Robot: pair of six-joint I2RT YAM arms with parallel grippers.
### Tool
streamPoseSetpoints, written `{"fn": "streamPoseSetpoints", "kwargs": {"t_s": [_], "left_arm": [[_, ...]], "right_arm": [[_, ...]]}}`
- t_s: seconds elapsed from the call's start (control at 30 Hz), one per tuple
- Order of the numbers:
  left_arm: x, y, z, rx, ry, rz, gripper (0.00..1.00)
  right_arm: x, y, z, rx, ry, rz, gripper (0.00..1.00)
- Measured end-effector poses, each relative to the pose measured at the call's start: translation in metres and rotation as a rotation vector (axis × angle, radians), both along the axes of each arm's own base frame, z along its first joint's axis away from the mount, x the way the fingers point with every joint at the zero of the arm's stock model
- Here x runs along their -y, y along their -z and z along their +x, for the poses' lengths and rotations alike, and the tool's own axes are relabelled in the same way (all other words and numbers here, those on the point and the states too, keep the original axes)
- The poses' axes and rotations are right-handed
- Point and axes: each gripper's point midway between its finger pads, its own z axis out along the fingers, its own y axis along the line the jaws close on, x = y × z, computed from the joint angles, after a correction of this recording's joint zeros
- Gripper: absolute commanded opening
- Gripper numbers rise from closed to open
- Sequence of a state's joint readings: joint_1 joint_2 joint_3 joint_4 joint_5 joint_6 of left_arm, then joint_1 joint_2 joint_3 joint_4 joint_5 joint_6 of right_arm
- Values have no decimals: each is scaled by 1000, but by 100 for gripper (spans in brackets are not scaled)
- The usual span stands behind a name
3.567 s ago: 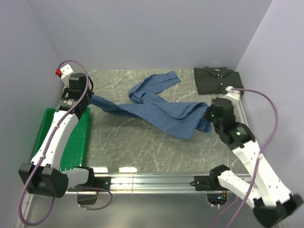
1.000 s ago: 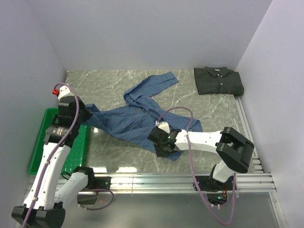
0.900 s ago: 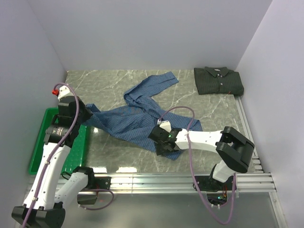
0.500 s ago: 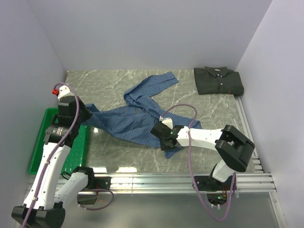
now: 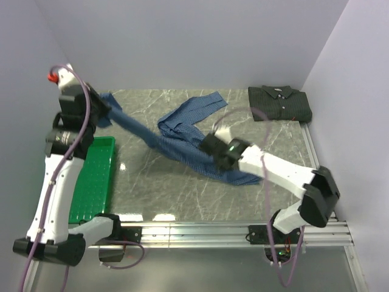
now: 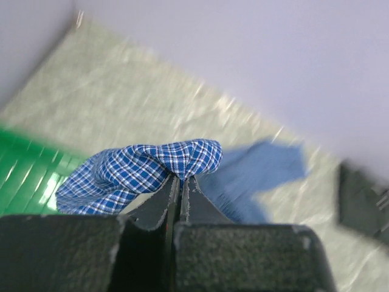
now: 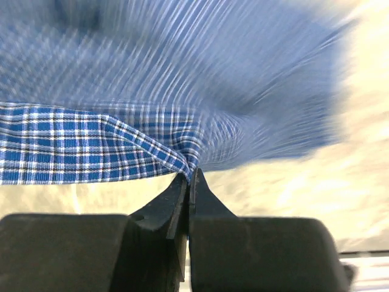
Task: Fold and stack the long sleeve shirts
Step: Flatten the shirt out
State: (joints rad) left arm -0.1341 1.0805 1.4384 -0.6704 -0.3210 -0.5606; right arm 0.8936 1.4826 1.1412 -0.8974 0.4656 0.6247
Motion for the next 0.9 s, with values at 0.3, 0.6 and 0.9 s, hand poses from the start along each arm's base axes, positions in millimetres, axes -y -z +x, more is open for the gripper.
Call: {"fn": "streamPoseSetpoints", "kwargs": {"t_s": [0.3, 0.6, 0.9], "left_arm": [[0, -150, 18, 334, -9, -29, 0], [2, -232, -32, 555, 40, -32, 0], [3, -210, 11, 482, 17, 4, 0]], "right_arm": [[72, -249, 71, 582, 155, 46, 0], [101, -362, 51, 855, 0, 51, 0], [80, -334, 95, 772, -179, -109, 0]]}}
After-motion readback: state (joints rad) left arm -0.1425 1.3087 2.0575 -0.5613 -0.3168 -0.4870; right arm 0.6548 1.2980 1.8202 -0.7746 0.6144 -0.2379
